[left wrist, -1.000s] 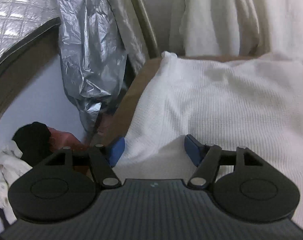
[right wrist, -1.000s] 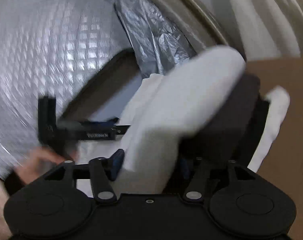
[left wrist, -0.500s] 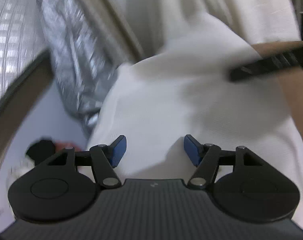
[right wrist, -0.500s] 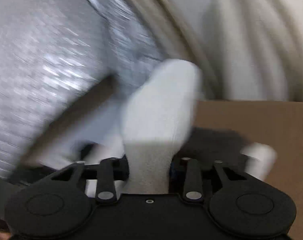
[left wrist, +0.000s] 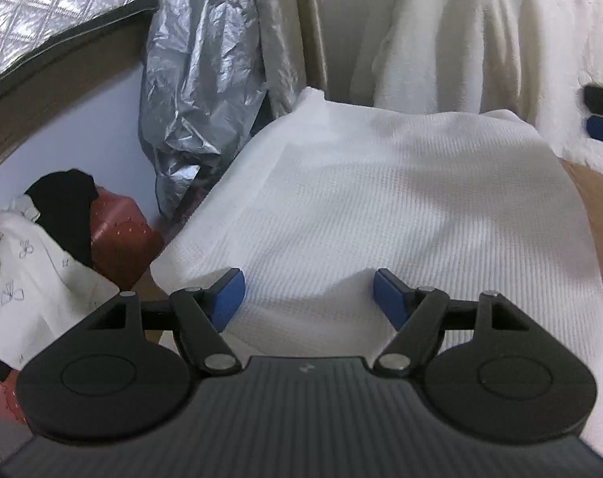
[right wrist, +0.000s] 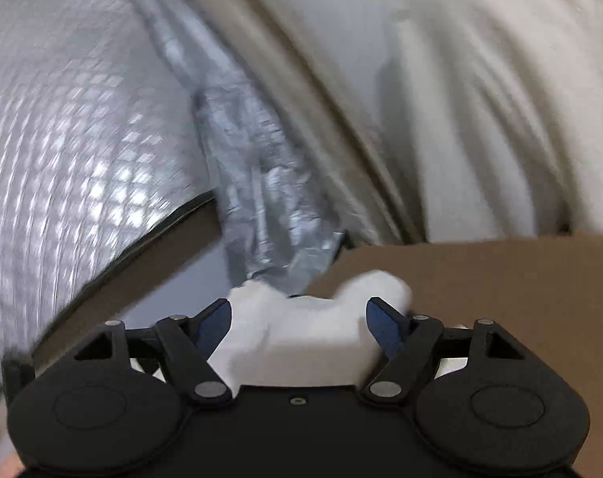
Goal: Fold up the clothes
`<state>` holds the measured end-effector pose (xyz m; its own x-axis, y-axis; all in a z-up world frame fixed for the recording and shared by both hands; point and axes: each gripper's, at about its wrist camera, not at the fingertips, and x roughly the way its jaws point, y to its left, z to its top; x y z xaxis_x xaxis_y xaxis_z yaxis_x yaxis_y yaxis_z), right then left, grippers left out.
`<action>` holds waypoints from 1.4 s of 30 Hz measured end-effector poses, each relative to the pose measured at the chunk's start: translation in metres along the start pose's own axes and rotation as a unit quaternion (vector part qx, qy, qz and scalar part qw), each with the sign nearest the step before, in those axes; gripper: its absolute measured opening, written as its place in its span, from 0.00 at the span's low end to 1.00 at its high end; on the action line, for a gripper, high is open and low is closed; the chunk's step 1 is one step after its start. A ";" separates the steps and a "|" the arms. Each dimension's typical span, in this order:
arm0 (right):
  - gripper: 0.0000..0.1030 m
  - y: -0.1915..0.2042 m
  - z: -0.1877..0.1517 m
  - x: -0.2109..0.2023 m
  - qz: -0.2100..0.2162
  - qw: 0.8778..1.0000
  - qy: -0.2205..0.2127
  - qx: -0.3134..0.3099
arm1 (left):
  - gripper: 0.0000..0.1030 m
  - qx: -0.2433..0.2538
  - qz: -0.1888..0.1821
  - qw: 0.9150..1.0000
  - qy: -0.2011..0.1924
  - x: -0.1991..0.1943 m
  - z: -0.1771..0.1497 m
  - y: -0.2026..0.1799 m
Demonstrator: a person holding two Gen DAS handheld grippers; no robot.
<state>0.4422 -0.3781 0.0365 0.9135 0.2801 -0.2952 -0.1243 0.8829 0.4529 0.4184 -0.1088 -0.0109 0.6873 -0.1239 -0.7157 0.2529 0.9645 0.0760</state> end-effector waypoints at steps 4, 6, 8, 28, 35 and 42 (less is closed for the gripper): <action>0.74 0.021 -0.016 0.062 -0.102 0.991 0.069 -0.060 | 0.74 0.002 0.004 1.000 0.002 0.003 0.000 0.006; 0.74 0.002 -0.028 0.068 -0.097 0.993 0.066 -0.022 | 0.78 0.004 0.005 1.000 0.005 0.003 0.002 0.010; 0.74 -0.004 -0.033 0.061 -0.098 0.994 0.047 0.011 | 0.78 -0.013 -0.004 1.000 0.009 0.001 0.004 0.016; 0.77 0.110 -0.064 -0.176 -0.116 0.989 0.007 -0.096 | 1.00 -0.049 0.023 0.995 -0.083 -0.207 -0.063 -0.046; 0.77 0.119 -0.101 -0.221 -0.139 0.984 0.033 -0.102 | 1.00 -0.075 0.043 0.993 -0.083 -0.233 -0.123 -0.066; 0.77 0.119 -0.134 -0.239 -0.151 0.979 0.069 -0.118 | 1.00 -0.058 0.042 0.996 -0.046 -0.239 -0.165 -0.094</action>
